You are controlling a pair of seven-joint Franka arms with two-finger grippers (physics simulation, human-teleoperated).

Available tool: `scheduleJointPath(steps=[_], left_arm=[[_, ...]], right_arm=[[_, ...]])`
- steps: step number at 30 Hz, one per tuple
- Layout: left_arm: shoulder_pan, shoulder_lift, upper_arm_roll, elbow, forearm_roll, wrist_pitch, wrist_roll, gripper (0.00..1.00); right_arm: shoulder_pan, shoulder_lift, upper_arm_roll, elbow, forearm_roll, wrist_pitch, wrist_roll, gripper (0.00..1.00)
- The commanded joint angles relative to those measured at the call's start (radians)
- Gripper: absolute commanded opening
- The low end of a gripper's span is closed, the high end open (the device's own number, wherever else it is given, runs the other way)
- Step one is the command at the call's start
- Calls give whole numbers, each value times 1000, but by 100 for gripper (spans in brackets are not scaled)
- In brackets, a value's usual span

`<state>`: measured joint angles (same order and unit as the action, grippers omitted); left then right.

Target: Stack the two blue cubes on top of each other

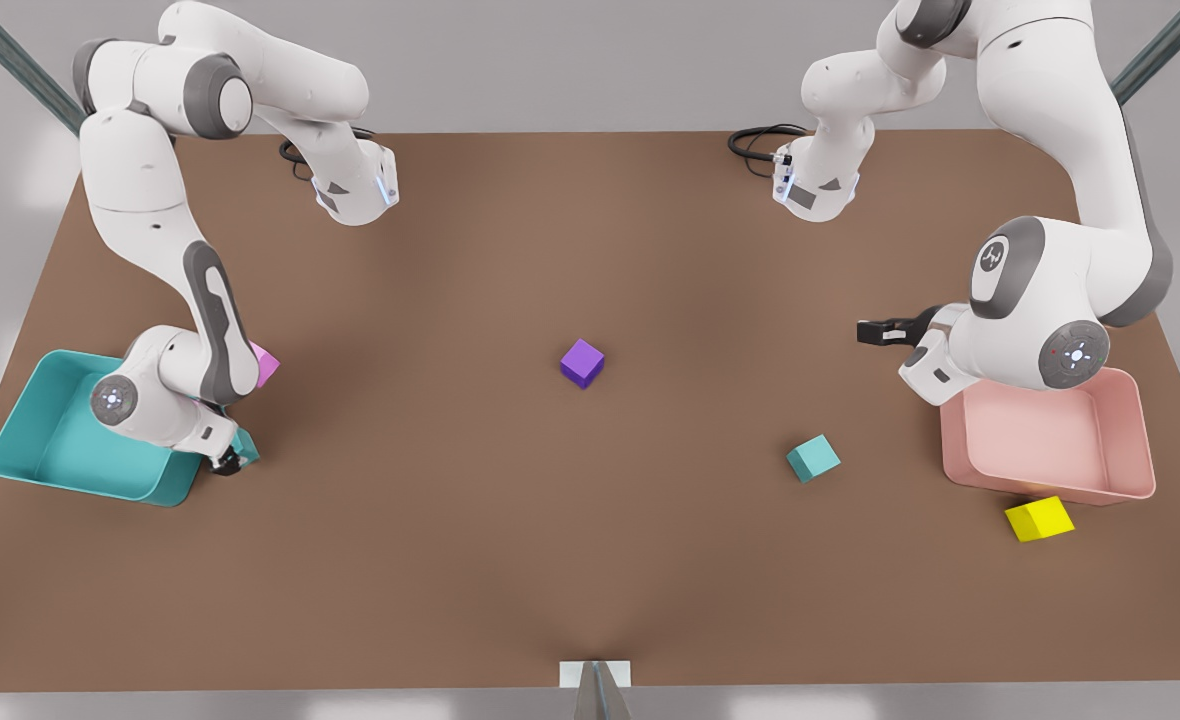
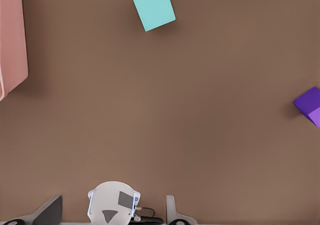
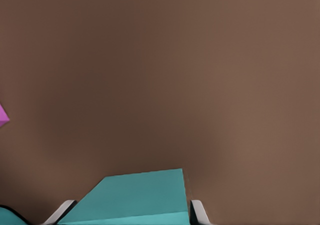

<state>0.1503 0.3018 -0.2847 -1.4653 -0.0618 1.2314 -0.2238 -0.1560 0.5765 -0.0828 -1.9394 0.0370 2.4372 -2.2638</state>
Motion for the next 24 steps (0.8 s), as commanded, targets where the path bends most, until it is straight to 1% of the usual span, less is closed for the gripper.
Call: scheduleJointPath(steps=[1, 4, 6, 9, 11, 12, 13, 14, 15, 17, 19, 20, 21, 22, 24], left_arm=[[0, -1, -1, 0, 0, -1, 0, 100], [0, -1, -1, 0, 0, -1, 0, 100], [-5, 19, -1, 7, 4, 28, 0, 100], [3, 36, -1, 10, 13, 184, 1, 100], [6, 33, 6, 39, 23, 206, -26, 100], [-9, 37, 16, -16, 27, 304, -120, 100], [-104, 10, 100, -150, 27, 473, -241, 100], [-242, -16, 257, -275, 20, 624, -241, 100], [-307, -12, 323, -366, 14, 749, -241, 100], [-316, 10, 323, -429, 14, 884, -239, 100], [-311, 26, 329, -443, 13, 931, -252, 100], [-317, 28, 329, -466, -45, 1003, -328, 100], [-331, 39, 329, -466, -52, 1019, -351, 100], [-334, 56, 328, -466, -52, 1103, -408, 100], [-339, 76, 328, -463, -73, 1128, -414, 100]], right_arm=[[0, 5, 0, 0, 11, 14, -10, 81], [1, -3, 3, 0, 11, 13, -10, 72], [3, -6, 8, 0, 11, 5, 7, 72], [7, -12, 11, 3, 11, 0, 24, 72], [36, -18, 12, 11, 18, -12, 55, 72], [59, -26, 11, 14, 27, -15, 76, 72], [93, -33, 11, 20, 55, -30, 92, 72], [125, -38, 11, 28, 55, -53, 144, 72], [182, -53, 11, 30, 55, -64, 228, 72], [318, -66, 9, 99, 55, -176, 437, 72], [470, -63, 9, 189, 54, -268, 693, 72], [561, -58, 8, 232, 54, -299, 855, 72], [624, -52, 8, 261, 52, -310, 978, 72], [697, -1, 8, 335, 52, -339, 1133, 72], [780, 141, 9, 543, 55, -400, 1310, 73]])
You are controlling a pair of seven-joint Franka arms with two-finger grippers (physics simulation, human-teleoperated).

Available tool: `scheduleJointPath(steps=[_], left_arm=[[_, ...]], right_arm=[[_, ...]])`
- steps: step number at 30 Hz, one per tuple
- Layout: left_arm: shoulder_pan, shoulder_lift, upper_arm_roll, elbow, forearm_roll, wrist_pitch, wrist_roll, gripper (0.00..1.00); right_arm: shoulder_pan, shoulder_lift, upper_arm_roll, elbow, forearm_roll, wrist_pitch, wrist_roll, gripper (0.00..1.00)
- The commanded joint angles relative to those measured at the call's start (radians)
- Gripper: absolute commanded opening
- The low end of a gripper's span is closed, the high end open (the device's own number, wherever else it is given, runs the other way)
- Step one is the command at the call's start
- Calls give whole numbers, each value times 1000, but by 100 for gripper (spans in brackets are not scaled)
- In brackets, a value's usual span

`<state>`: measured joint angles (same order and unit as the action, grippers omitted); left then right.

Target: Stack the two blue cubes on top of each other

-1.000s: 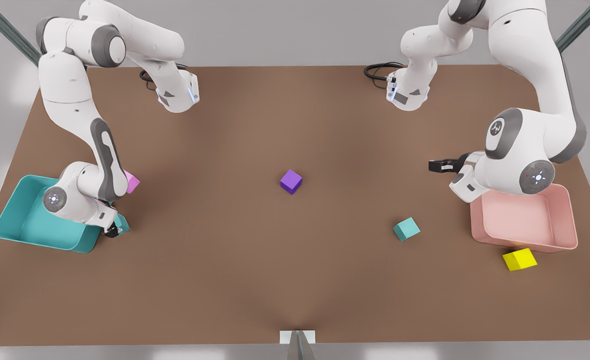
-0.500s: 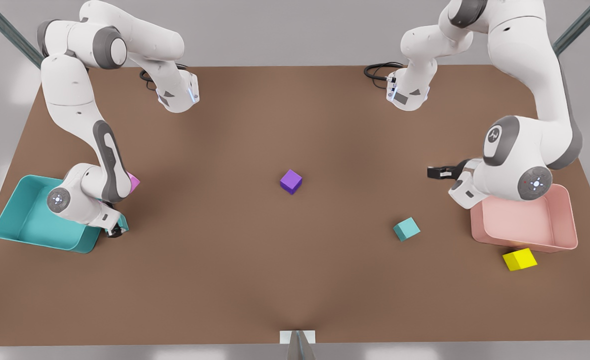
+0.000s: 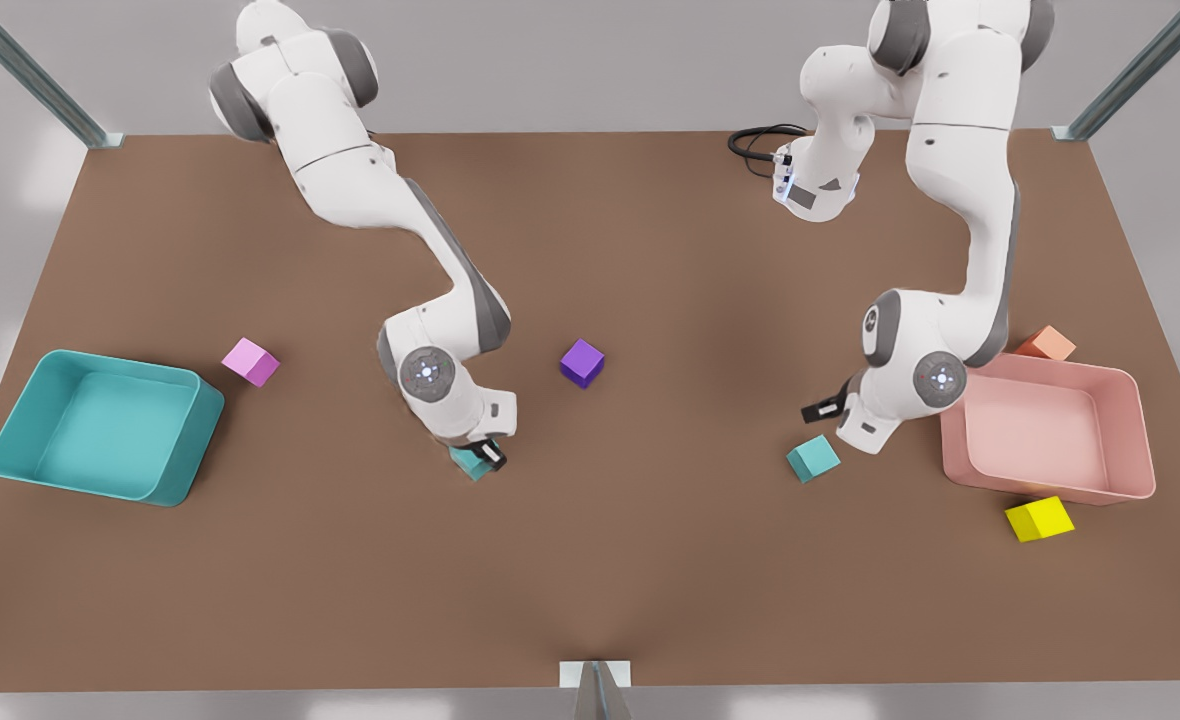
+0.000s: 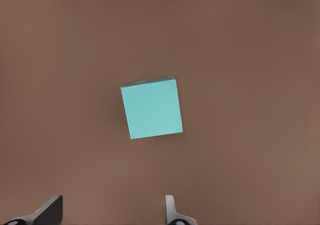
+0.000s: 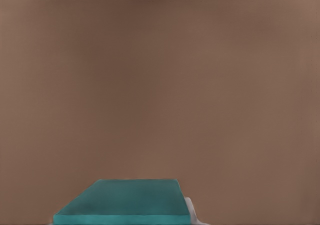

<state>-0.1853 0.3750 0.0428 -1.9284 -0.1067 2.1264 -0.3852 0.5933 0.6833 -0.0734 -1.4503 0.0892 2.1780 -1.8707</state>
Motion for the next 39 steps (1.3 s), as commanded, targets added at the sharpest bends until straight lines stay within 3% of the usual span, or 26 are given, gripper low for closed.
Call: scheduleJointPath(steps=[1, 5, 8, 12, 13, 17, 21, 24, 26, 27, 31, 32, 33, 34, 35, 37, 39], left_arm=[[-2, 21, 0, 2, -25, 242, -251, 100], [0, 91, 0, 9, -25, 314, -251, 100], [4, 125, 0, 38, -22, 342, -250, 100], [-3, 145, 0, 39, -19, 342, -248, 100], [-3, 151, 0, 38, -19, 342, -248, 100], [-17, 189, 0, 39, -18, 342, -247, 100], [-13, 231, 0, 42, -18, 359, -247, 100], [-9, 246, 0, 42, -19, 359, -247, 100], [-9, 246, 0, 42, -19, 359, -250, 57], [-9, 246, 0, 43, -21, 359, -250, 50], [-14, 225, -18, 62, -21, 346, -250, 50], [-19, 202, -34, 101, -21, 263, -250, 50], [-19, 167, -80, 176, -21, 57, -262, 51], [-31, 113, -162, 193, 2, -34, -356, 51], [-66, 90, -241, 212, 84, -89, -480, 52], [-123, 102, -359, 281, 96, -106, -722, 53], [-236, 200, -357, 385, 99, -103, -862, 55]], right_arm=[[56, 94, 0, 140, 3, -153, 975, 73], [80, 297, 1, 421, 29, -165, 1120, 73], [80, 366, 4, 479, 63, -130, 1168, 73], [80, 380, 12, 479, 66, -104, 1177, 80], [80, 381, 12, 479, 66, -104, 1182, 100], [79, 380, 14, 481, 66, -115, 1190, 100], [14, 331, 14, 550, 99, -276, 1188, 100], [-15, 246, 12, 558, 116, -325, 1188, 100], [-94, 113, -12, 538, 113, -502, 1190, 100], [-159, 79, -49, 535, 106, -621, 1193, 100], [-214, 56, -226, 444, 83, -747, 1223, 100], [-208, -11, -246, 447, 83, -894, 1437, 100], [-205, -105, -244, 446, 81, -1004, 1651, 100], [-187, -180, -246, 446, 73, -1101, 1834, 100], [-182, -301, -212, 404, 31, -1159, 1972, 100], [-288, -608, 61, 76, -154, -972, 1996, 100], [-288, -623, 66, 15, -167, -911, 1998, 100]])
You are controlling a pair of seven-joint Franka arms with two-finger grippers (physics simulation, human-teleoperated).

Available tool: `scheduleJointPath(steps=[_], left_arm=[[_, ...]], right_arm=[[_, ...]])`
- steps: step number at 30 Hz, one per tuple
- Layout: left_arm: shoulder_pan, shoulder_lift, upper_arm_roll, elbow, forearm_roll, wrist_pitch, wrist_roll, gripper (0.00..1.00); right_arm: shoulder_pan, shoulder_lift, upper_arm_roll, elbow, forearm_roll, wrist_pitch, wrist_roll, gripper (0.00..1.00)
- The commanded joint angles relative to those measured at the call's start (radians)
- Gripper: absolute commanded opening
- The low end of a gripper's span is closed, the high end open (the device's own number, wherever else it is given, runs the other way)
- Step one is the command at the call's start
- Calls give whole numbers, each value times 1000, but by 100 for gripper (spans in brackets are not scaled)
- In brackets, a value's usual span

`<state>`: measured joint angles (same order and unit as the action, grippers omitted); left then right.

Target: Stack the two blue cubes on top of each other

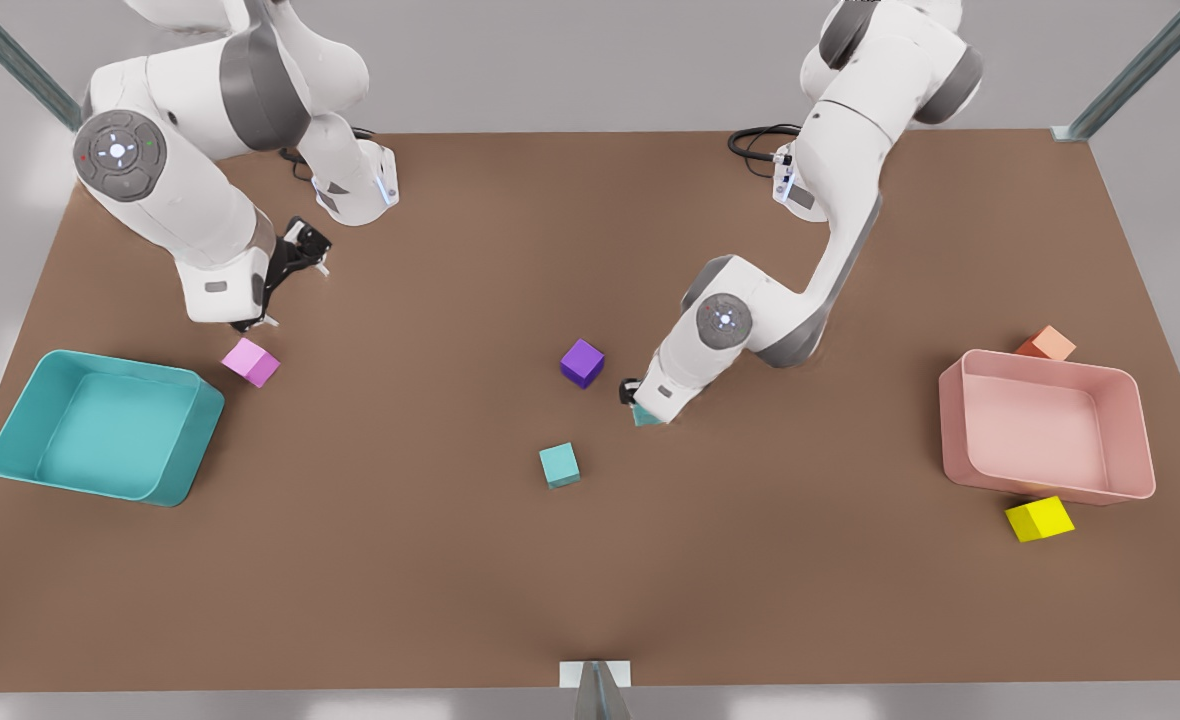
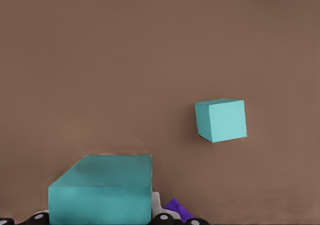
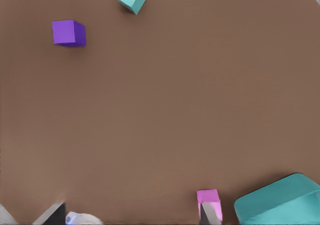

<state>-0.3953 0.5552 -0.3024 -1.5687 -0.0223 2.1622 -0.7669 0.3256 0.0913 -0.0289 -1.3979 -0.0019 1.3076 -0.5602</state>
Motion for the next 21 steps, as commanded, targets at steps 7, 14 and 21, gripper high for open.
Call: scheduleJointPath(steps=[7, 14, 21], left_arm=[[-71, 238, 2, 306, 130, -127, -585, 55], [-157, 457, 62, 644, 130, -97, -577, 55], [-169, 480, 62, 648, 130, 39, -577, 55]], right_arm=[[-20, -5, 23, -38, -73, -39, 689, 100], [-20, 5, 23, -41, -38, -39, 692, 100], [-19, 11, 23, -49, -32, -24, 692, 100]])
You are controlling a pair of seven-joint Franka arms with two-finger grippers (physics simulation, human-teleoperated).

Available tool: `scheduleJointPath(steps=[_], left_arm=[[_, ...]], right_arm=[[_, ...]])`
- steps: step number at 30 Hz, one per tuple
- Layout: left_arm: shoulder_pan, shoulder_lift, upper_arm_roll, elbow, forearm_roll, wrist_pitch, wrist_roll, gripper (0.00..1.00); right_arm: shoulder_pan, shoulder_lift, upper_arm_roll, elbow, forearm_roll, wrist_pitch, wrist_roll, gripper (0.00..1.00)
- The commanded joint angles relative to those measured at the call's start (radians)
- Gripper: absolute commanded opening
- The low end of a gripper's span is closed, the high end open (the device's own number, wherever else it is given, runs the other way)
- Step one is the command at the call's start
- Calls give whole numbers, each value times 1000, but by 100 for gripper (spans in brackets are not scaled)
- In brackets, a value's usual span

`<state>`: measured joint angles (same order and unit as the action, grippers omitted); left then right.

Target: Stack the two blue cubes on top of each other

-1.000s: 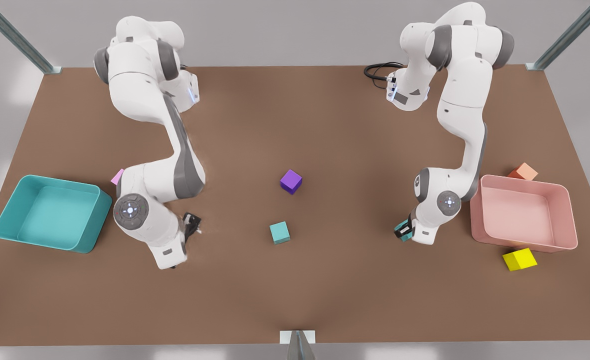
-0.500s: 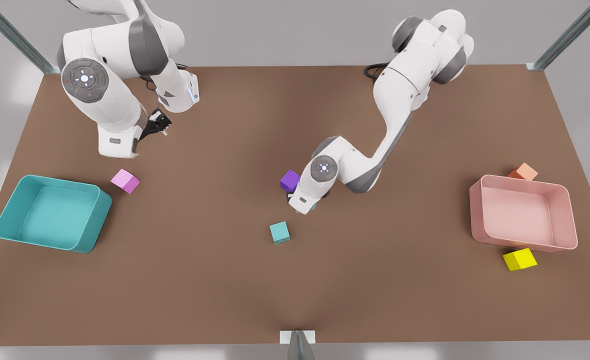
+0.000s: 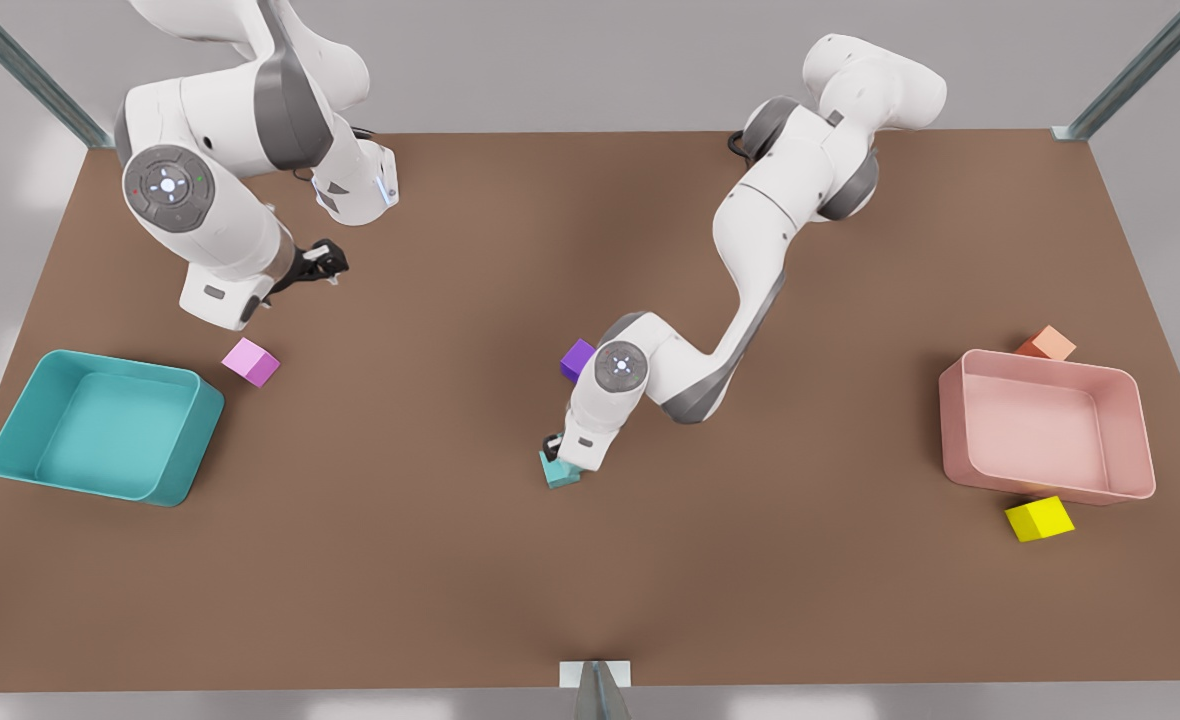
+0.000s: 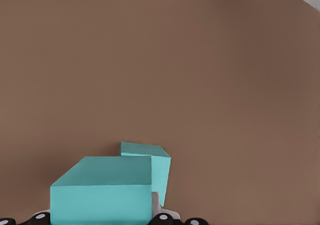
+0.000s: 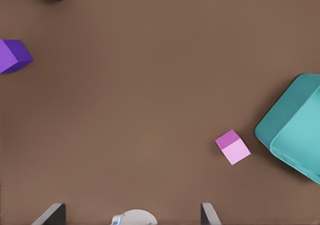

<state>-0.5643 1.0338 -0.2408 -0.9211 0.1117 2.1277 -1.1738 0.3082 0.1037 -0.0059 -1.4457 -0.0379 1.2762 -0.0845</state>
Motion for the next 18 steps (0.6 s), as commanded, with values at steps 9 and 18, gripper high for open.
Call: scheduleJointPath(steps=[9, 18], left_arm=[[-2, 23, 0, 1, -4, 121, -170, 55], [-17, 37, 0, 1, -4, 133, -170, 55]], right_arm=[[9, 70, -3, 30, -7, 8, 213, 100], [0, 111, -9, 37, 6, 8, 209, 100]])
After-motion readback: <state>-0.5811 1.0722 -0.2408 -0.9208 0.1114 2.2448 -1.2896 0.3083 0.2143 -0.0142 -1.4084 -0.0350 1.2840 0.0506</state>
